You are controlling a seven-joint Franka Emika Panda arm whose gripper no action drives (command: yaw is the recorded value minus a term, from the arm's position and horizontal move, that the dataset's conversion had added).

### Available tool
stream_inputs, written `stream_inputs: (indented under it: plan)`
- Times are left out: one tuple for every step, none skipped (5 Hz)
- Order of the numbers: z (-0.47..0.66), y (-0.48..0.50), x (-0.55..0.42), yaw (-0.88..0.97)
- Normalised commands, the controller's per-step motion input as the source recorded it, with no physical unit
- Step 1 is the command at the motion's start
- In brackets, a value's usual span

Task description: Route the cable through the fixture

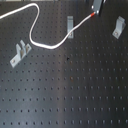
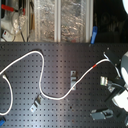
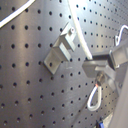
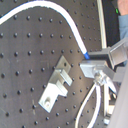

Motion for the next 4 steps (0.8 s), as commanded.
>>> stream_inputs:
  plan:
    - [0.00,-0.038,-0.046,0.00]
    - [0.02,-0.074,-0.773,0.28]
    - [0.00,-0.007,-0.009,0.00]
    - [-0.02,-0.026,-0.055,0.00]
